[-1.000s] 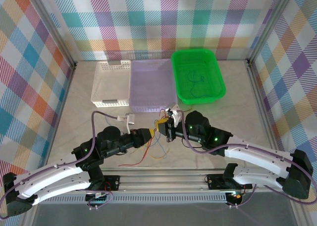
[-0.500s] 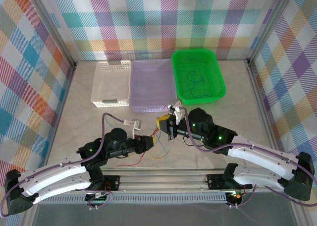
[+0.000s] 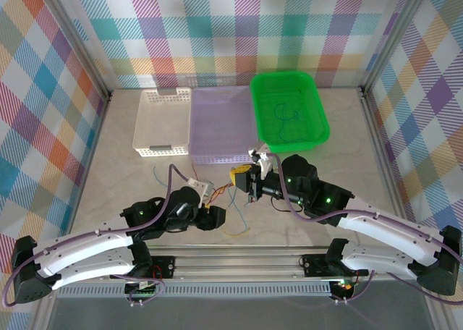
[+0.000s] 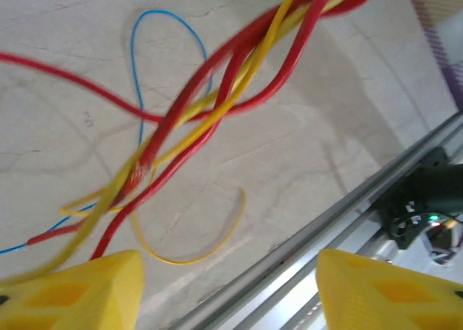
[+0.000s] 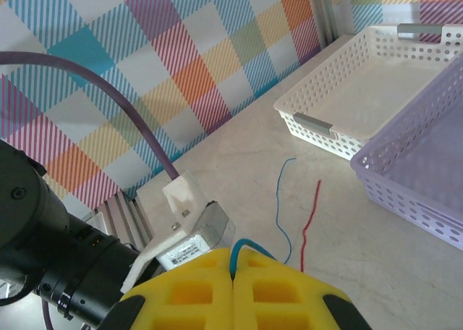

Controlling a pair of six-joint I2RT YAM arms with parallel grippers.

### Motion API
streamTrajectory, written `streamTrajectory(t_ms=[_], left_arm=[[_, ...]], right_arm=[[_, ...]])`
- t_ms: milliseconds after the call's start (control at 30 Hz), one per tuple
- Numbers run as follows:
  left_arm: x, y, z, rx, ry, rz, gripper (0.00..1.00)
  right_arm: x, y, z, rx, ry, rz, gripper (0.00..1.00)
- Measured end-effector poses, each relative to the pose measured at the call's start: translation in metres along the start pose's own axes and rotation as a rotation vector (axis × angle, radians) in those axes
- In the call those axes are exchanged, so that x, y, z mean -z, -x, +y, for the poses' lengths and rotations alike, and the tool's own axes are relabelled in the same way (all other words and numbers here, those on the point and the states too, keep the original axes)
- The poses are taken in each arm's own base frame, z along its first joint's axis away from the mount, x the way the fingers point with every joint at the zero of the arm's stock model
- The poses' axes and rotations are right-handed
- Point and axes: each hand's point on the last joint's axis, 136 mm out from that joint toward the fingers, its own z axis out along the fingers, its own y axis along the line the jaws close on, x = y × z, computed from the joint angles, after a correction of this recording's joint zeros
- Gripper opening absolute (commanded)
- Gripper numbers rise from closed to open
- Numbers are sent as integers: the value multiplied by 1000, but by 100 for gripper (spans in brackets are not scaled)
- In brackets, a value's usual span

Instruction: Untangle the cables

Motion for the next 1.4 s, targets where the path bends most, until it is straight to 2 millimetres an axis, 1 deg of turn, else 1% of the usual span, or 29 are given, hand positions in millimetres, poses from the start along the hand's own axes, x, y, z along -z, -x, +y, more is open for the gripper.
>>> streamTrajectory(t_ms=[100,300,333,367,400,567,700,900,1067,1167,1300,1400], left_arm=[[1,2,4,-30,50,-10,74],[13,16,8,-67,114,-108,79],[17,20,9,-64,120,-135,93],[22,24,10,-57,124,-161,98],[26,28,12,-48,127,-187,99],[41,43,19,3,154,-287,100],[47,50,24,92,169,-339,100],[38,47,29,202,197,-337,100],[32,46,31,211,224,-324,100],[29,51,28,205,244,-324,100],[33,54,32,215,270,-348,100],[41,58,35,260,262,-388,100]], right_arm=[[0,-2,1,0,9,9,0],[1,-5,3,-2,20,29,0],[1,-5,3,-2,20,30,0],[2,-5,4,-2,20,30,0],[2,-5,4,-2,20,31,0],[2,-7,5,-3,28,37,0],[3,-8,8,-3,44,45,0],[3,-9,13,-7,72,53,0],[5,-10,17,-14,95,59,0],[6,-8,21,-23,116,57,0],[7,-7,27,-28,149,54,0],[7,-5,31,-34,172,46,0]])
